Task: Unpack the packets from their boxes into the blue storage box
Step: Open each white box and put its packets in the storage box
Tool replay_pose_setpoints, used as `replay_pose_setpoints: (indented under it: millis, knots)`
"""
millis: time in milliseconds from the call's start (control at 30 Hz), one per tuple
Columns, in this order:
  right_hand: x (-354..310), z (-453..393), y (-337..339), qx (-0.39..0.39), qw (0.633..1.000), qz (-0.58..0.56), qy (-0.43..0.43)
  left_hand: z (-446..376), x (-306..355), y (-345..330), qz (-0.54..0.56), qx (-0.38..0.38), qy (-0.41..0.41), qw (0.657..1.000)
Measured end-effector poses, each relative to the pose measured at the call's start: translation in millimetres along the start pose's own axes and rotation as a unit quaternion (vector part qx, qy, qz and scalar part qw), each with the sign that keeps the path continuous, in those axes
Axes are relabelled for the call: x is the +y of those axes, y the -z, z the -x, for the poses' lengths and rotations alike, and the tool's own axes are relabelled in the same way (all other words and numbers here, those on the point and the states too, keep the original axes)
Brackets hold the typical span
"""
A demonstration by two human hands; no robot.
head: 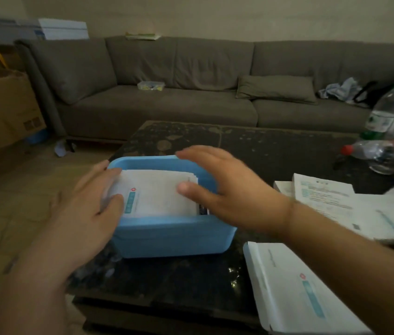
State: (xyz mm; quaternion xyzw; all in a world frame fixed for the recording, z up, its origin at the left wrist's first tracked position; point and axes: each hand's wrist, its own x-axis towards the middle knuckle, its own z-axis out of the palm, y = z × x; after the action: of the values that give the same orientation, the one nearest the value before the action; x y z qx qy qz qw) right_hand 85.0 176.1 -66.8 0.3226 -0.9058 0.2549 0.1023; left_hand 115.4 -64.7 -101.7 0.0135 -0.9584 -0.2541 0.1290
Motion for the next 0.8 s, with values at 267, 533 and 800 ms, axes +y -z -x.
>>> replay_pose_setpoints:
  millis: [267,533,800]
  knots:
    - [35,179,2,-0.055,0.954,0.287,-0.063,19,51,-16,0.151,0.322,-0.25,0.901]
    - [39,206,13,0.154,0.985,0.071,-0.013,43,93,-51,0.233,0.297,-0.375,0.847]
    - [25,195,13,0.309,0.872,-0.362,-0.115,74,132,-95,0.449,0.13,-0.248,0.849]
